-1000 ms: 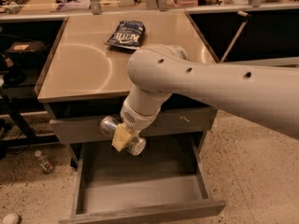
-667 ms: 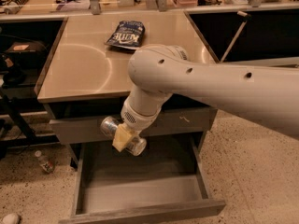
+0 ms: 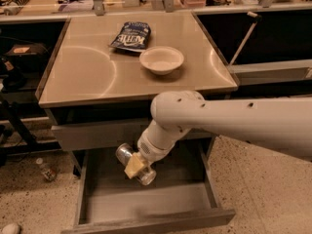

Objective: Place redbull can into middle drawer

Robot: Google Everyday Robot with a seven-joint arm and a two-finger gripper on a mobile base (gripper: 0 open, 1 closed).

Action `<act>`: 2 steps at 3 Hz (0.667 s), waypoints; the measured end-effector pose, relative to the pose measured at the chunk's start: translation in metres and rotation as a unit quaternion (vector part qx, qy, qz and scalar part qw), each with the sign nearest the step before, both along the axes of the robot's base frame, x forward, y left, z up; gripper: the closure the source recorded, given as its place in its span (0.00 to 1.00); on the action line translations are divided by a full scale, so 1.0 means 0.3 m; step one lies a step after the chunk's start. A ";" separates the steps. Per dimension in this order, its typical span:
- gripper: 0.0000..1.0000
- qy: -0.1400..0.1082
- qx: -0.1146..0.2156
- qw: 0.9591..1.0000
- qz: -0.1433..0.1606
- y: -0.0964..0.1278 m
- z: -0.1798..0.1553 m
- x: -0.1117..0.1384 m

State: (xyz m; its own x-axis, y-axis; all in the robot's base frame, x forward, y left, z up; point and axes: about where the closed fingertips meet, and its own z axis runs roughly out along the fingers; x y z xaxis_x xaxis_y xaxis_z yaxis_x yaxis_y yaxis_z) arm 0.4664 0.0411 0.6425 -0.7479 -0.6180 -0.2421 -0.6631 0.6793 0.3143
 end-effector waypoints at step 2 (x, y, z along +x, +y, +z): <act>1.00 0.024 0.023 0.998 -0.062 -0.034 -0.182 0.022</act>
Offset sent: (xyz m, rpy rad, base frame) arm 0.0037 -0.0105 -0.0420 0.0322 0.0426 -0.1013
